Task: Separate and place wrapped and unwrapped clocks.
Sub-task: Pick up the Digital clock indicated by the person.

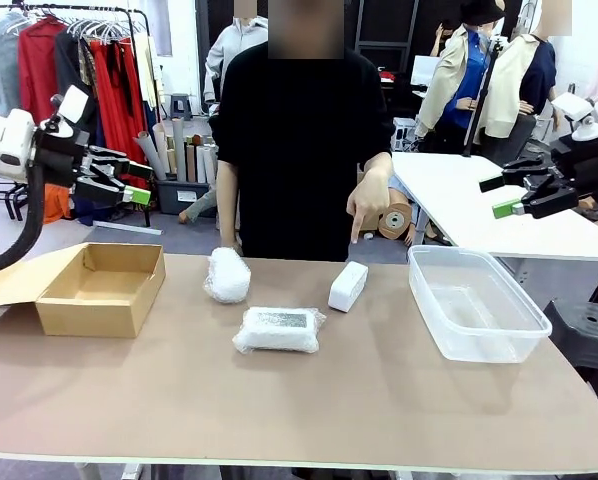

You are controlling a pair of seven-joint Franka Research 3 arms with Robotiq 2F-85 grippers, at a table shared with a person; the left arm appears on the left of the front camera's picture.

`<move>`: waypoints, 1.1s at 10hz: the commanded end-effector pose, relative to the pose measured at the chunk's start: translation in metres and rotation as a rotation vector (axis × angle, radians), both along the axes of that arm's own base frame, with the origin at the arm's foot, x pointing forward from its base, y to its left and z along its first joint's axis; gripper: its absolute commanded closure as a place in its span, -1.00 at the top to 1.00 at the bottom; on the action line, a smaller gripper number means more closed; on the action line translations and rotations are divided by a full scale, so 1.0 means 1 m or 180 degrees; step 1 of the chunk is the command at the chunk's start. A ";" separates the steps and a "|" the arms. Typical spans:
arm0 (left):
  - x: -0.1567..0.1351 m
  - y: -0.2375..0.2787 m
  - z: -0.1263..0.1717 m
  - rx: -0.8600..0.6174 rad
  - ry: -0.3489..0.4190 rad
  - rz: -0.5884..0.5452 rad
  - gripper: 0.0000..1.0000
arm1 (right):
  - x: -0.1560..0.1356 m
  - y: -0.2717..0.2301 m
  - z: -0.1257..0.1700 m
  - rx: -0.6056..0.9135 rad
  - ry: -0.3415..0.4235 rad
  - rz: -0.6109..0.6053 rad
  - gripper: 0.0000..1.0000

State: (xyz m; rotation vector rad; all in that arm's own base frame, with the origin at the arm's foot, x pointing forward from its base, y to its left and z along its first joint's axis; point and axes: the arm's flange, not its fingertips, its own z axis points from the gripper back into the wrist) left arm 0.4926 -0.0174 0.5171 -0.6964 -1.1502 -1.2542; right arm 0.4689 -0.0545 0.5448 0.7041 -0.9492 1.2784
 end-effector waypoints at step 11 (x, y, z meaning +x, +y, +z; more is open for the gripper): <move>-0.002 -0.001 0.002 0.0013 -0.0022 0.0030 1.00 | -0.001 0.001 0.000 0.0007 -0.0001 0.0009 1.00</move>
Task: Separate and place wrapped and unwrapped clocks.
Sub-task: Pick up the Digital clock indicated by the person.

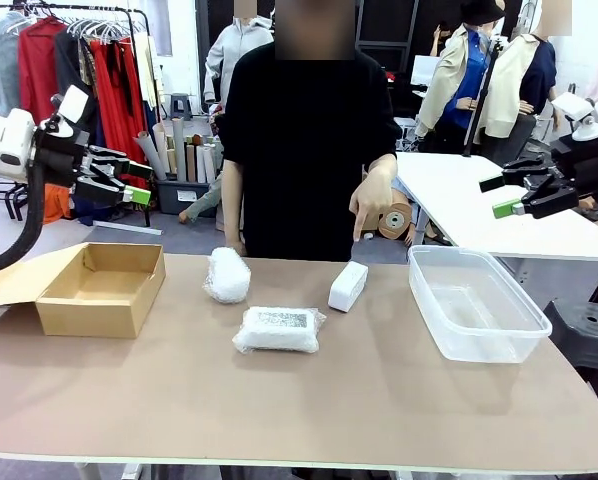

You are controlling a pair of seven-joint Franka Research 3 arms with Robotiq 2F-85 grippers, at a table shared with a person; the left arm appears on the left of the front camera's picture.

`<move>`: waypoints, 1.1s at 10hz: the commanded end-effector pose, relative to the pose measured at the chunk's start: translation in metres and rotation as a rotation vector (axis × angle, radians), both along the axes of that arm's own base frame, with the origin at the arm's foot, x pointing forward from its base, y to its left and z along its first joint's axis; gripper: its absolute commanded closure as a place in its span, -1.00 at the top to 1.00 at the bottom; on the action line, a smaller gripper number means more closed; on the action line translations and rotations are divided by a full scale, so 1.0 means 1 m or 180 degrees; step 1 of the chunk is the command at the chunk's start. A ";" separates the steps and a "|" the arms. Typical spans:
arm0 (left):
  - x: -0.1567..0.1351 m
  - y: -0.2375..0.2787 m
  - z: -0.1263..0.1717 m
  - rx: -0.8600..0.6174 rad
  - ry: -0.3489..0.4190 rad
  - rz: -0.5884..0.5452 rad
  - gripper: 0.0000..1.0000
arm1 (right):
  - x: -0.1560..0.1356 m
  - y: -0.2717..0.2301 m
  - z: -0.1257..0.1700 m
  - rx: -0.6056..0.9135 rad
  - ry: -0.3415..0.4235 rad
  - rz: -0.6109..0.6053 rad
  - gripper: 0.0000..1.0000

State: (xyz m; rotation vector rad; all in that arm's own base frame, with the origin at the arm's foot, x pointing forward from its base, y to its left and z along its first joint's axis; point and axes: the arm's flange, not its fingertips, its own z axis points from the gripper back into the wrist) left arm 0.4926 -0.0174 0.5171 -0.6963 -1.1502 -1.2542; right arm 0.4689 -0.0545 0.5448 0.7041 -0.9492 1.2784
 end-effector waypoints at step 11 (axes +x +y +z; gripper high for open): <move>-0.002 -0.001 0.002 0.0013 -0.0022 0.0030 1.00 | 0.006 0.101 0.079 -0.1401 0.0488 -0.0844 1.00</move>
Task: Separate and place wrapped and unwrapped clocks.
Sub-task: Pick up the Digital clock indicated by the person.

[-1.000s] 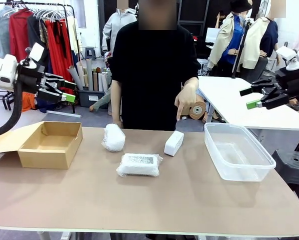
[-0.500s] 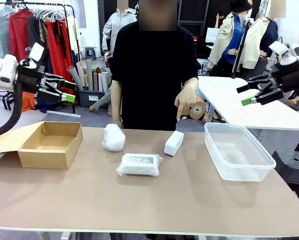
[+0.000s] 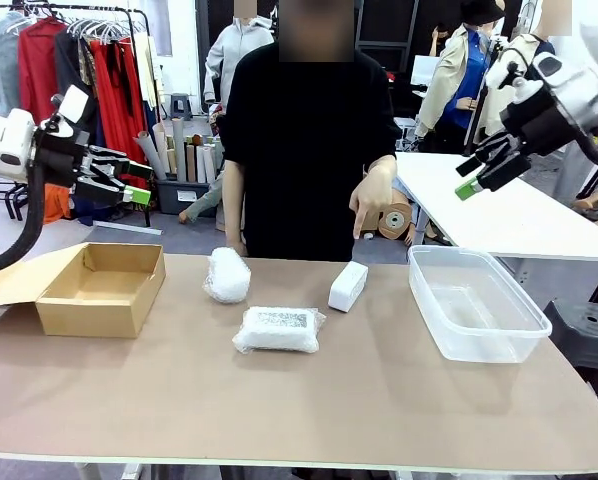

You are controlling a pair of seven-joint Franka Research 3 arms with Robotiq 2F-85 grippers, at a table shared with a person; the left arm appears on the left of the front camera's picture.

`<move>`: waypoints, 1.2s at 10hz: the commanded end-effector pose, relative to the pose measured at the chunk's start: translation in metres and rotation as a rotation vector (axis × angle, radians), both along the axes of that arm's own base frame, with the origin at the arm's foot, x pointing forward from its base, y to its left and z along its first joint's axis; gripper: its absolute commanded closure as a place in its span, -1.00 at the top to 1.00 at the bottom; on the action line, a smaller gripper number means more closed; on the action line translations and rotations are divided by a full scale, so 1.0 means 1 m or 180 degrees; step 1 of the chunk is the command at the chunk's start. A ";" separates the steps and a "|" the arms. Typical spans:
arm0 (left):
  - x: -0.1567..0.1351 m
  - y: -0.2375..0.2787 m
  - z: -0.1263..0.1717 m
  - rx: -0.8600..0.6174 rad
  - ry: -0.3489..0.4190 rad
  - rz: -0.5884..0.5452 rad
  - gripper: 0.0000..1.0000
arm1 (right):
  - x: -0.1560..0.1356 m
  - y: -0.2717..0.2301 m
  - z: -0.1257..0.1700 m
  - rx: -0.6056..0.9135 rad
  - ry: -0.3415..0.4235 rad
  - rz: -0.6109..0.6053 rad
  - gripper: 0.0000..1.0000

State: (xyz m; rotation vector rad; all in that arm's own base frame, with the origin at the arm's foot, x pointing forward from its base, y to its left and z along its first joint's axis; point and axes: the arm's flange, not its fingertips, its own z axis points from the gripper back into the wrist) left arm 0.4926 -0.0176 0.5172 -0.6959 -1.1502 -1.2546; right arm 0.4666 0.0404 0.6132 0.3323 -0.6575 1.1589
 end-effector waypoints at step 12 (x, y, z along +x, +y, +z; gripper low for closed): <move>-0.002 0.000 0.002 0.0012 -0.0021 0.0031 1.00 | 0.016 0.091 -0.006 -0.0816 0.0478 -0.0744 1.00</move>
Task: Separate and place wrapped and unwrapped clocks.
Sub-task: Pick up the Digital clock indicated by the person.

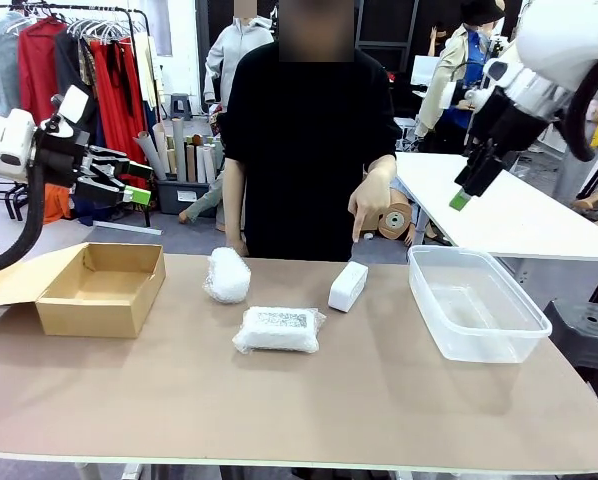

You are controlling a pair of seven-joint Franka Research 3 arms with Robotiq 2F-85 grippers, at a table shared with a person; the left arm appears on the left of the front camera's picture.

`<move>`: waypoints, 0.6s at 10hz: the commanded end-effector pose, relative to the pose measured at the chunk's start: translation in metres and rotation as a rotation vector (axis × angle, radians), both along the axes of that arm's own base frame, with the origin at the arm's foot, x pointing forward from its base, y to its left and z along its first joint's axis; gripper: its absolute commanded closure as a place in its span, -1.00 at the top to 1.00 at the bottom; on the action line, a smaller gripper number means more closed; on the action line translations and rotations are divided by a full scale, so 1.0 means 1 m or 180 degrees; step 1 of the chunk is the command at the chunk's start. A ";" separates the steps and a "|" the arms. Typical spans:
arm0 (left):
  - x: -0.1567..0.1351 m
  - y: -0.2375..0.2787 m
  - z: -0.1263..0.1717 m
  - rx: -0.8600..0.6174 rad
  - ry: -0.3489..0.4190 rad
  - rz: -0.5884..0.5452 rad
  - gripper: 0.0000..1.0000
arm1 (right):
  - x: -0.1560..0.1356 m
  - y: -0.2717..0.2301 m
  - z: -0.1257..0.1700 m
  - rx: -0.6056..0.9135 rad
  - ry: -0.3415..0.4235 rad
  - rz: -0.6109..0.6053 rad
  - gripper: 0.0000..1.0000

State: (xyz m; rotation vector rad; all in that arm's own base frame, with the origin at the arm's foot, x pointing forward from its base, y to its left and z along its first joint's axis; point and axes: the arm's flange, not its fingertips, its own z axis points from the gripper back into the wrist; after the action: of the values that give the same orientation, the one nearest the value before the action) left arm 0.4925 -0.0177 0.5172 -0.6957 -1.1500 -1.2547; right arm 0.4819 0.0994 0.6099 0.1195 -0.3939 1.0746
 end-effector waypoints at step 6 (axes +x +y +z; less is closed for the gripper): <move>-0.002 0.000 0.002 0.0011 -0.0021 0.0030 1.00 | 0.015 0.125 -0.071 -0.0312 0.0385 -0.2203 1.00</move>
State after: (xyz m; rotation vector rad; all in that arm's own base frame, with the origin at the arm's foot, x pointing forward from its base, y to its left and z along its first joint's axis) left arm 0.4924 -0.0177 0.5173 -0.6954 -1.1501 -1.2548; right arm 0.4853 0.2158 0.5394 -0.0479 -0.2719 0.4991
